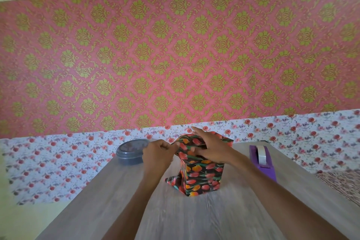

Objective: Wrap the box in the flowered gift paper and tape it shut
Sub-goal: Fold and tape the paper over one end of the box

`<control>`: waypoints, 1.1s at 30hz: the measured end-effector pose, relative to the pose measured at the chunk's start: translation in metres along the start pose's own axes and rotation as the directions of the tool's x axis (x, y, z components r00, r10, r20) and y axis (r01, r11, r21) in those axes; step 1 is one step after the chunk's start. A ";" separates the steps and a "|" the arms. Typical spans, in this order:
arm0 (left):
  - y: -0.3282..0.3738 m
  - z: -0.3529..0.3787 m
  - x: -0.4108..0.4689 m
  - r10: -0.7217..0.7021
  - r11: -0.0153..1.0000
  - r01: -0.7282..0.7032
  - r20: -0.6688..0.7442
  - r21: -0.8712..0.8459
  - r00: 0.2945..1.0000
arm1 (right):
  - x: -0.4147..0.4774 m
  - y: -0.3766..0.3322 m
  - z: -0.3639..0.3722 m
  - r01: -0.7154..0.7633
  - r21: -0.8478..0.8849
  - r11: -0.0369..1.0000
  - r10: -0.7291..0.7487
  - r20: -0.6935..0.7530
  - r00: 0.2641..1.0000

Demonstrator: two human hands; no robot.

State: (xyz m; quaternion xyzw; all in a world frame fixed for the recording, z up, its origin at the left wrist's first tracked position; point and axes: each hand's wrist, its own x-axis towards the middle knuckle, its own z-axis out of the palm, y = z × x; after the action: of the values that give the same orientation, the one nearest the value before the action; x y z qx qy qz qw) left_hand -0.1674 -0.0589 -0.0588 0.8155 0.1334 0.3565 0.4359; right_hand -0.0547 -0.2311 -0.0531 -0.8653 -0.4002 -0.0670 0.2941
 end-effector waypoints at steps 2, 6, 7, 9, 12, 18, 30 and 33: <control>-0.003 0.004 0.003 -0.055 0.998 0.054 -0.016 -0.038 0.998 | -0.009 -0.001 -0.006 0.012 0.021 1.000 -0.010 -0.095 0.995; -0.003 0.011 0.002 -0.141 0.979 0.136 -0.025 -0.149 0.990 | -0.020 0.005 -0.012 0.011 0.058 0.998 -0.002 -0.157 0.988; -0.002 0.012 0.001 -0.158 0.973 0.149 -0.041 -0.178 0.987 | -0.021 0.008 -0.011 0.003 0.066 0.998 0.010 -0.198 0.980; -0.001 0.015 0.002 -0.173 0.961 0.157 -0.054 -0.227 0.983 | -0.023 0.014 -0.012 -0.059 0.045 0.997 0.071 -0.352 0.933; 0.001 0.016 0.005 -0.203 0.940 0.193 -0.008 -0.282 0.979 | -0.028 0.022 -0.022 -0.296 -0.009 0.955 0.245 -0.540 0.805; 0.009 0.018 0.005 -0.257 0.909 0.237 -0.014 -0.342 0.966 | -0.040 0.031 -0.027 -0.453 0.448 0.771 0.605 -0.290 0.742; 0.016 0.025 0.000 -0.009 1.000 0.010 0.022 -0.016 1.000 | -0.036 0.025 -0.030 -0.421 0.661 0.621 0.689 -0.205 0.695; 0.011 0.027 0.002 -0.006 0.999 0.008 0.040 -0.041 0.999 | -0.035 0.029 -0.030 -0.391 0.715 0.579 0.716 -0.218 0.663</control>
State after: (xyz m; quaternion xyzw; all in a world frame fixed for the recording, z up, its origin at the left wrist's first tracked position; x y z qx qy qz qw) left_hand -0.1486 -0.0813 -0.0588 0.8129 0.1203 0.3412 0.4564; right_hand -0.0533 -0.2856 -0.0538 -0.7556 -0.0079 -0.0493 0.6531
